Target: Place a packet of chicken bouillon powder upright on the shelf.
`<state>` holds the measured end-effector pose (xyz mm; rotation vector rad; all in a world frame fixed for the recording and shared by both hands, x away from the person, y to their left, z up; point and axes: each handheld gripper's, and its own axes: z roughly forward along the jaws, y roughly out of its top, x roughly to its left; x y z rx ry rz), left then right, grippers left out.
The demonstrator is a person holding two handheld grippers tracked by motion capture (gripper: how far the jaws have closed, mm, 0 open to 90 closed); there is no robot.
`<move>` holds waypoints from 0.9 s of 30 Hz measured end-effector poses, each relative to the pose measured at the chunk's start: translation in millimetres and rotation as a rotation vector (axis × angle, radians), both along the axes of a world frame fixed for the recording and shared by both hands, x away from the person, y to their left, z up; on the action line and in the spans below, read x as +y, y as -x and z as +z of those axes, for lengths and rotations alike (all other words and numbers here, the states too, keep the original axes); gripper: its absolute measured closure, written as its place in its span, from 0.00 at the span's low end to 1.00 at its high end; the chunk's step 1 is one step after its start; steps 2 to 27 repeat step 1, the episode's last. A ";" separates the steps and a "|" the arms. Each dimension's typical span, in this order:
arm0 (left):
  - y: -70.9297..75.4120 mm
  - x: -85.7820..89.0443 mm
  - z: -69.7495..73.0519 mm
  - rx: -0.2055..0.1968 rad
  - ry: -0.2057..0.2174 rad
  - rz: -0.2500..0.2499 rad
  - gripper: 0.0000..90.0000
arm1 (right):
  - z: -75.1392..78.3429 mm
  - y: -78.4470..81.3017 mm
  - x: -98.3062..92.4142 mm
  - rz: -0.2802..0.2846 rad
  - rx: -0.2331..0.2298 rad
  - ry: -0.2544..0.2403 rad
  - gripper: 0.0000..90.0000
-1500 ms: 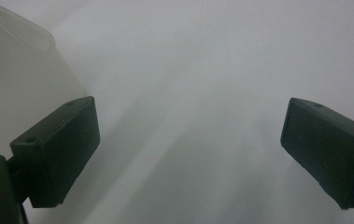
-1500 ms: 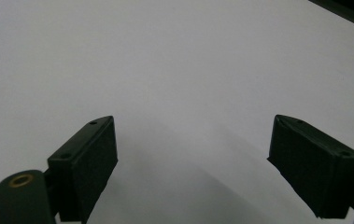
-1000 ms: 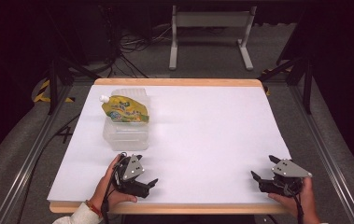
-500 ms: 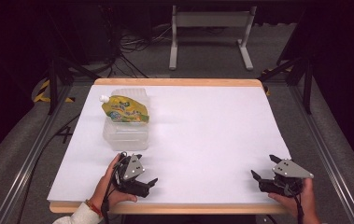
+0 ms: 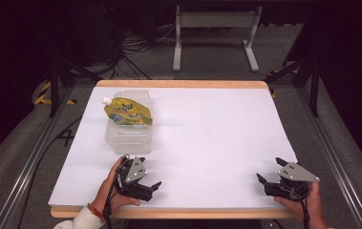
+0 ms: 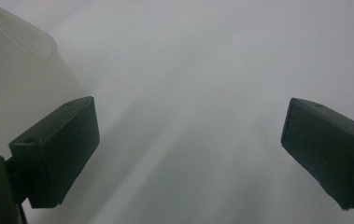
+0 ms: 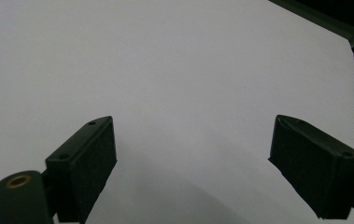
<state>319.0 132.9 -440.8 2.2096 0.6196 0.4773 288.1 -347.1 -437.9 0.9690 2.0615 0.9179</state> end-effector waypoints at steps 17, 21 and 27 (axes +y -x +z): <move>0.1 -0.3 0.2 0.003 0.004 -0.001 0.05 | 0.1 0.7 0.2 0.004 -0.003 0.004 0.17; 0.1 -0.3 0.2 0.003 0.004 -0.001 0.05 | 0.1 0.7 0.2 0.004 -0.003 0.004 0.17; 0.1 -0.3 0.2 0.003 0.004 -0.001 0.05 | 0.1 0.7 0.2 0.004 -0.003 0.004 0.17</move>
